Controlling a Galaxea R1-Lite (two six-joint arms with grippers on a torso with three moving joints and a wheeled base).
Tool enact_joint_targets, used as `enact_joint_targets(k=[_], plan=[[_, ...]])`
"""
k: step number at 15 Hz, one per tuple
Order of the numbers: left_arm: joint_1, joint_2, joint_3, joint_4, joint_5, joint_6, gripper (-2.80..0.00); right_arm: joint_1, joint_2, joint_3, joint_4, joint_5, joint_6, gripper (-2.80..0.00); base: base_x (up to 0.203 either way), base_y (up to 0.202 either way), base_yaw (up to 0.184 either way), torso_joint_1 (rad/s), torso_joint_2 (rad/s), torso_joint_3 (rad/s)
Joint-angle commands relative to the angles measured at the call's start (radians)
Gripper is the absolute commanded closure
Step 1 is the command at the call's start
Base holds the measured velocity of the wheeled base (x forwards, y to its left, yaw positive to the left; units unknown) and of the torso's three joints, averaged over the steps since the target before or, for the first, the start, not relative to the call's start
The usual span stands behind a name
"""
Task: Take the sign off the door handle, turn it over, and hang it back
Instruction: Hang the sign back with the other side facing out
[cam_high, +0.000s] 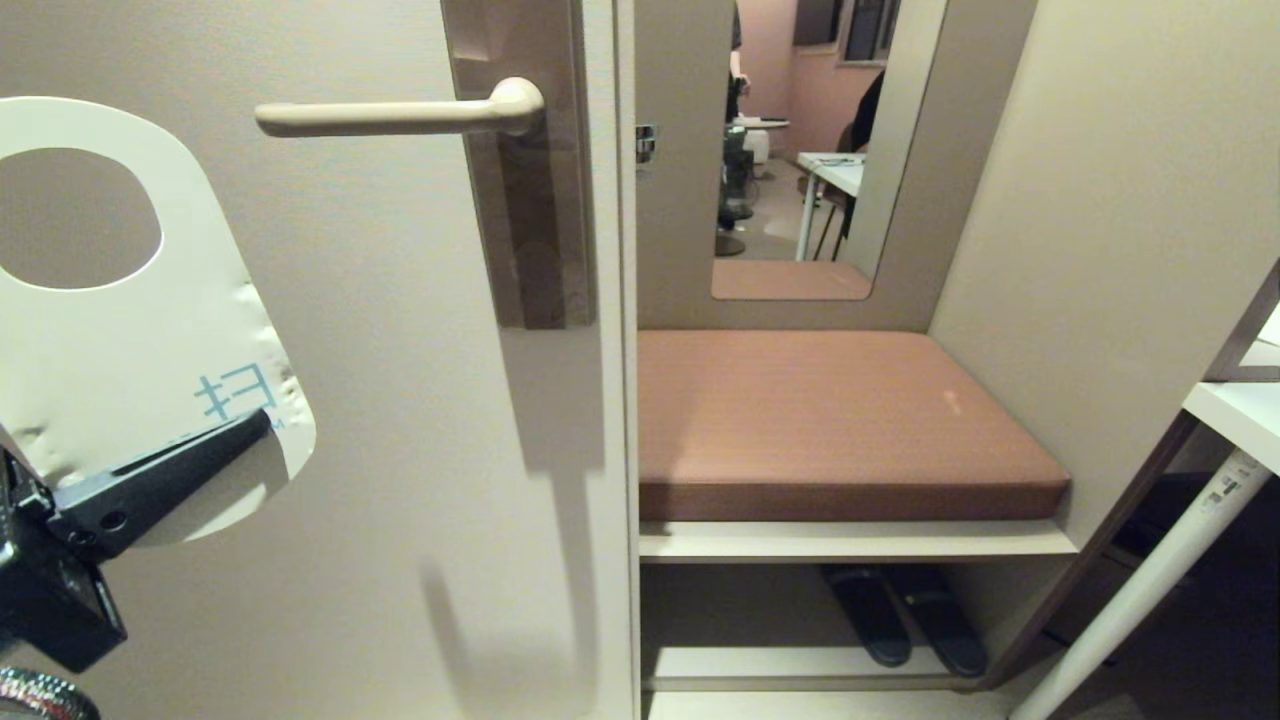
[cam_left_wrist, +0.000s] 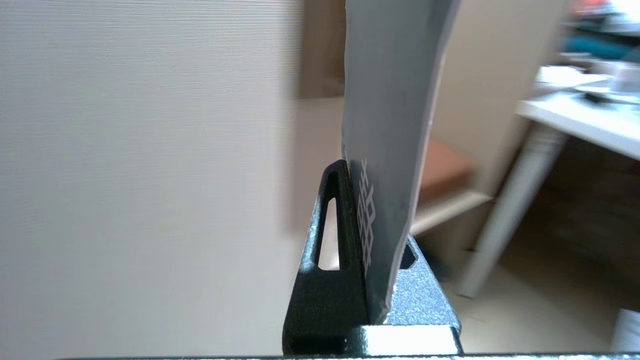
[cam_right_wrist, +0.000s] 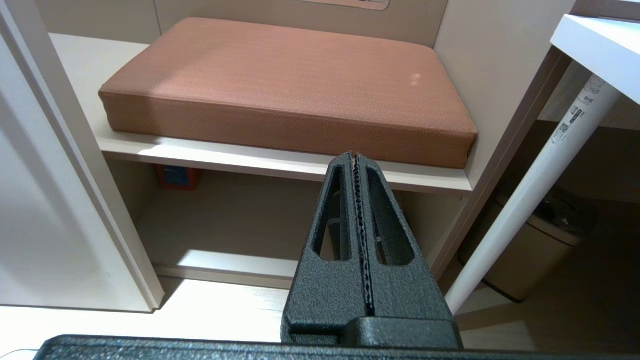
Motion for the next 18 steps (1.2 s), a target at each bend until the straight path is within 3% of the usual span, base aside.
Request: enact_joint_targets(k=[1, 8, 18], plan=[[0.077, 0.063, -0.022, -0.004, 0.002, 0.015, 0.0, 0.0, 0.0, 0.0, 0.0, 0.001, 0.0, 0.0, 0.0, 0.0, 0.0, 0.0, 0.0, 0.0], [0.102, 0.19, -0.154, -0.004, 0.057, 0.053, 0.0, 0.0, 0.0, 0.0, -0.001, 0.001, 0.0, 0.0, 0.0, 0.0, 0.0, 0.0, 0.0, 0.0], [0.102, 0.284, -0.239, -0.005, 0.061, 0.074, 0.0, 0.0, 0.0, 0.001, -0.003, 0.001, -0.001, 0.0, 0.0, 0.0, 0.0, 0.0, 0.0, 0.0]])
